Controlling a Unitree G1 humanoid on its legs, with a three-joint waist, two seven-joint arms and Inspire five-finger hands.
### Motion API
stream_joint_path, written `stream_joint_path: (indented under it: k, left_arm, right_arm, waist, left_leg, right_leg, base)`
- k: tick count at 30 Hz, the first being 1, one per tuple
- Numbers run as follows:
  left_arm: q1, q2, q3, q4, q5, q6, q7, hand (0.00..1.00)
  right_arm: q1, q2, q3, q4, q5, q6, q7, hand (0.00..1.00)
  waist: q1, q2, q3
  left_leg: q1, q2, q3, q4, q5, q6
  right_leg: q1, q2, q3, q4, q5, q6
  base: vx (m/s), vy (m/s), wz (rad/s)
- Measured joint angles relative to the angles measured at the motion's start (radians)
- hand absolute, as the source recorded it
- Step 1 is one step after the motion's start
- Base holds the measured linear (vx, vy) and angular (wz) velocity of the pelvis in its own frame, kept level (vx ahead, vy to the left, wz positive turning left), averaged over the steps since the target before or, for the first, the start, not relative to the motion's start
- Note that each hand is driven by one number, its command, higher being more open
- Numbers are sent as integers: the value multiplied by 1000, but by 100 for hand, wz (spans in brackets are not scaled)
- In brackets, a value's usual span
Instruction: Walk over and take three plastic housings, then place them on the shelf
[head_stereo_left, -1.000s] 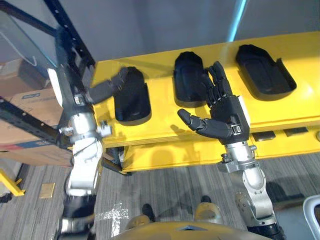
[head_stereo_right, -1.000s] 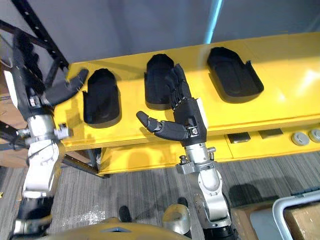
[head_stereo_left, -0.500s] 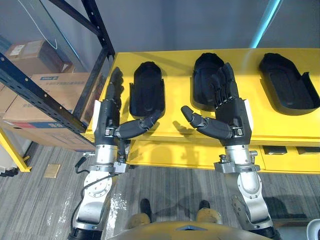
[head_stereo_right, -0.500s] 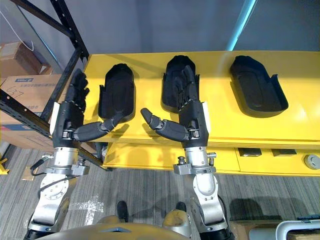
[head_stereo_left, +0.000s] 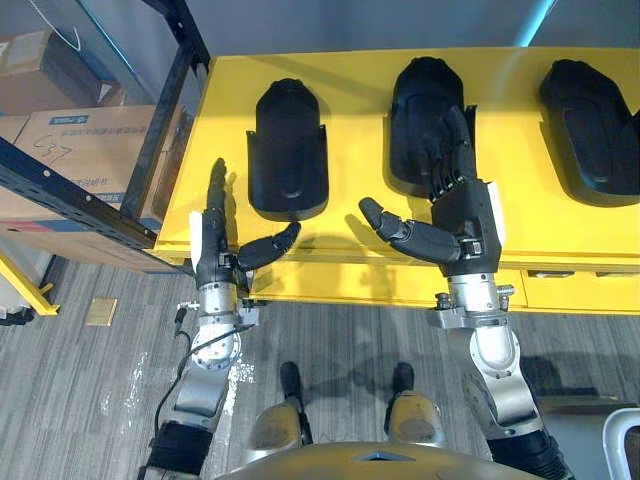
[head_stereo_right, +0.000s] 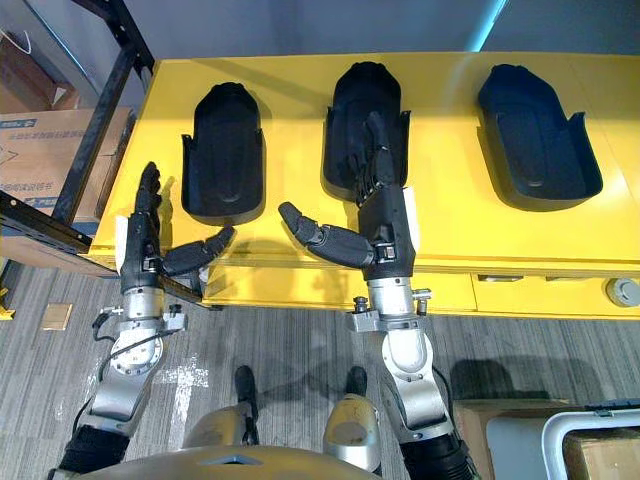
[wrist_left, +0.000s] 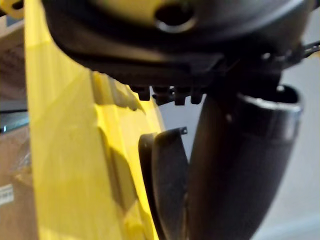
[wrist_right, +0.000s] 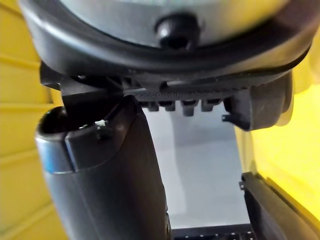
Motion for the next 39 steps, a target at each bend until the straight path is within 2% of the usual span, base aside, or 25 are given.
stream_joint_path:
  k: [5, 9, 12, 18, 22, 39]
  left_arm:
    - [-52, 0, 2, 25, 57, 1, 138, 100]
    - [-84, -1, 4, 48, 66, 17, 191, 100]
    - [-104, -5, 10, 56, 88, 50, 221, 100]
    - [-113, -5, 24, 66, 89, 106, 251, 100]
    - [-114, -8, 32, 107, 88, 114, 264, 100]
    - [-113, -12, 80, 93, 88, 128, 273, 100]
  right_arm:
    - [-3, -1, 2, 0, -2, 0, -3, 100]
    - [-3, 0, 6, 0, -2, 0, -3, 100]
    - [-2, 1, 8, 0, -2, 0, 0, 100]
    - [-1, 9, 13, 1, -1, 0, 3, 100]
    - [-1, 16, 13, 3, -2, 0, 4, 100]
    - [5, 15, 19, 3, 0, 1, 92, 100]
  waist:
    - [-19, 0, 29]
    - [-20, 1, 35]
    - [-22, 0, 36]
    - [-22, -11, 52]
    - [-22, -14, 54]
    - [-24, -14, 54]
  left_leg:
    - [0, 0, 5, 0, 2, 1]
    - [0, 0, 17, 0, 2, 2]
    - [3, 1, 22, 0, 2, 2]
    - [11, 1, 30, 0, 2, 2]
    - [17, 1, 38, 0, 2, 2]
    - [41, 2, 54, 0, 1, 2]
  right_leg:
    - [-13, -1, 8, 20, -5, -6]
    - [-29, -1, 24, 33, -7, -8]
    - [-31, -1, 29, 36, -7, -8]
    - [-31, -1, 38, 45, -8, -9]
    - [-32, -1, 46, 47, -8, -9]
    - [-20, 1, 61, 50, -8, -8]
  base:
    - [-13, 4, -2]
    - [-11, 6, -10]
    - [-4, 6, -4]
    - [-9, 8, -5]
    - [-7, 8, -5]
    - [-5, 5, -3]
